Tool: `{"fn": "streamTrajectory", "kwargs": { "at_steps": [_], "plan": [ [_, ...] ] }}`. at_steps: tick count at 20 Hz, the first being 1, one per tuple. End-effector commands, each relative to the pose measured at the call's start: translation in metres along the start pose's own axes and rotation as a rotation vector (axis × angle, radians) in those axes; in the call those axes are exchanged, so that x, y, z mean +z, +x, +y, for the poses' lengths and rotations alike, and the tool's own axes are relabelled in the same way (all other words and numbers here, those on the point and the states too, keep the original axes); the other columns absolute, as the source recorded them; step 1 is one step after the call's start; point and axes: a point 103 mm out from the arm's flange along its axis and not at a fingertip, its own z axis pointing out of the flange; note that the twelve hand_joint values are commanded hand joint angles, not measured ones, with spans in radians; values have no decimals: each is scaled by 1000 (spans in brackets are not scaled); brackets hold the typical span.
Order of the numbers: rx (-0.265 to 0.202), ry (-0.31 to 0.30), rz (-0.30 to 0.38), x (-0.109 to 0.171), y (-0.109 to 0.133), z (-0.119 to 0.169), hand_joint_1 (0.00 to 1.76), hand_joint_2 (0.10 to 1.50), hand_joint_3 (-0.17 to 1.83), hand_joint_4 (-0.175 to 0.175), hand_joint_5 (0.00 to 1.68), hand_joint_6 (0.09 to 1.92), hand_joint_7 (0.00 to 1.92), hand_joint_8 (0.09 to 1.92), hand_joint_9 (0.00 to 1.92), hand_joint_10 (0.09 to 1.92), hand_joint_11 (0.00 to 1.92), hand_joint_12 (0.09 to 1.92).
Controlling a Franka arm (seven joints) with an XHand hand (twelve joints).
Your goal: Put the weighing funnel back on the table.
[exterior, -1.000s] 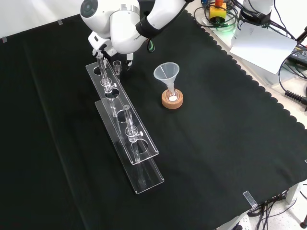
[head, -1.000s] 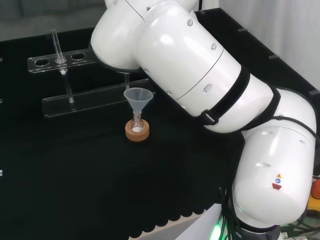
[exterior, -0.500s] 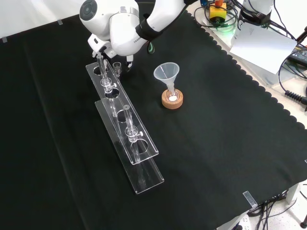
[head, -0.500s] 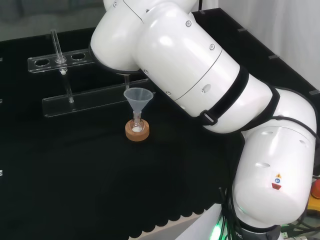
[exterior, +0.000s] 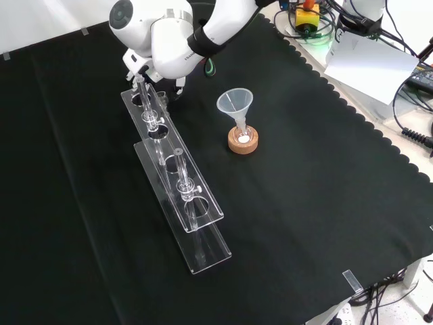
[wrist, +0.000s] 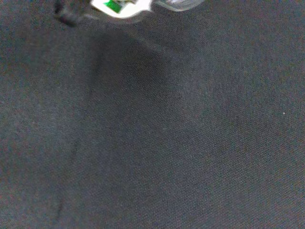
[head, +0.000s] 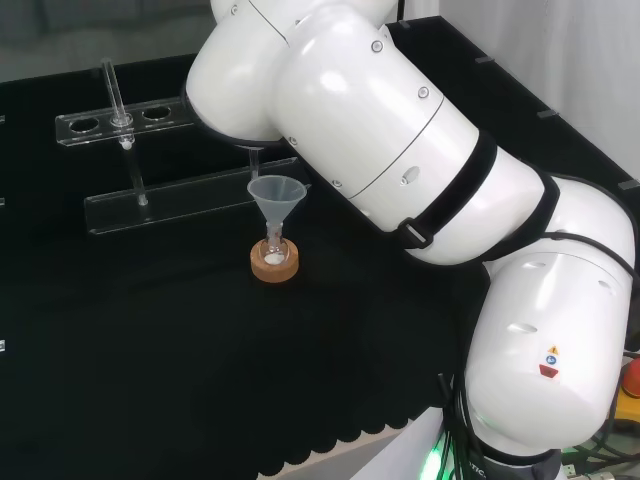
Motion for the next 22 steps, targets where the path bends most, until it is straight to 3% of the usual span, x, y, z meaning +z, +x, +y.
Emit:
{"fn": "streamTrajectory", "kwargs": {
  "at_steps": [1, 4, 10, 22],
  "plan": [
    [-10, 31, -7, 1, 0, -4, 912, 649, 655, -34, 224, 129, 6, 338, 127, 634, 8, 1254],
    [-7, 30, -10, 1, -1, -7, 894, 645, 643, -35, 190, 87, 0, 223, 71, 639, 0, 1172],
    [7, -14, 12, -10, -9, -24, 880, 643, 632, -35, 183, 87, 4, 198, 56, 642, 0, 1137],
    [21, -89, 56, -46, -12, -74, 859, 654, 608, -39, 226, 87, 0, 399, 114, 659, 0, 1234]
  ]
}}
